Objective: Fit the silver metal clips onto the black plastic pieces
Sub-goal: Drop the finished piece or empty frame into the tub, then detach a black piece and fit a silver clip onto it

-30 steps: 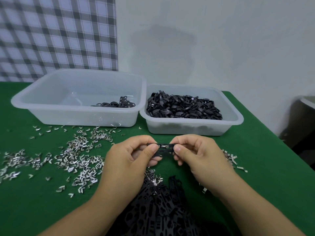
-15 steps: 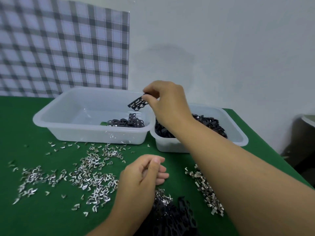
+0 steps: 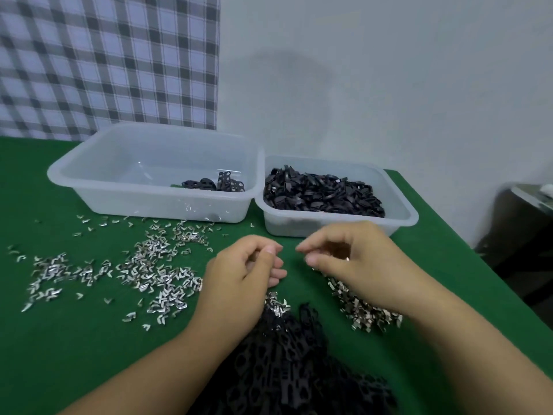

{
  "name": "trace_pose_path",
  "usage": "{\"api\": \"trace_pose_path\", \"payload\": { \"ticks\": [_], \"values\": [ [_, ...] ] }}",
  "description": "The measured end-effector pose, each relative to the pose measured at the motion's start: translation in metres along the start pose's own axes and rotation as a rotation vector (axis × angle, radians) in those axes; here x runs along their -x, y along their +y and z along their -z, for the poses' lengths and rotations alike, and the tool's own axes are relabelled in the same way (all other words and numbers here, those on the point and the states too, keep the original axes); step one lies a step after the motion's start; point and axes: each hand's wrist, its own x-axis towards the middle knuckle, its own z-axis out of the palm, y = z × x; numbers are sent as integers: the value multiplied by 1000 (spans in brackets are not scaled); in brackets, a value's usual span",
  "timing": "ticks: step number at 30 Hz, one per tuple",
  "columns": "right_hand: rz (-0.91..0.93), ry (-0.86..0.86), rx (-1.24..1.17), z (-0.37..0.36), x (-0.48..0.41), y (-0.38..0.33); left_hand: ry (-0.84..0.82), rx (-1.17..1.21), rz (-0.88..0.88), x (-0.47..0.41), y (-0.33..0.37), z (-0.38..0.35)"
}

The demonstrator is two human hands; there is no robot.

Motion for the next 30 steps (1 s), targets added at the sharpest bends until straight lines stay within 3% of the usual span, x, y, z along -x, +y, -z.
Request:
{"api": "trace_pose_path", "payload": {
  "ticks": [6, 14, 16, 23, 30],
  "values": [
    [-27, -172, 100, -17, 24, 24, -26, -102, -59, 4, 2, -3],
    [82, -106, 253, -30, 18, 25, -43, -160, -73, 3, 0, -3],
    [93, -35, 241, -30, 18, 27, -55, -174, -61, 3, 2, -3],
    [19, 462, 138, -34, 16, 25, -141, -216, -114, 9, 14, -4],
    [29, 540, 44, -35, 15, 24, -112, -109, -75, 7, 11, -6]
  ]
}}
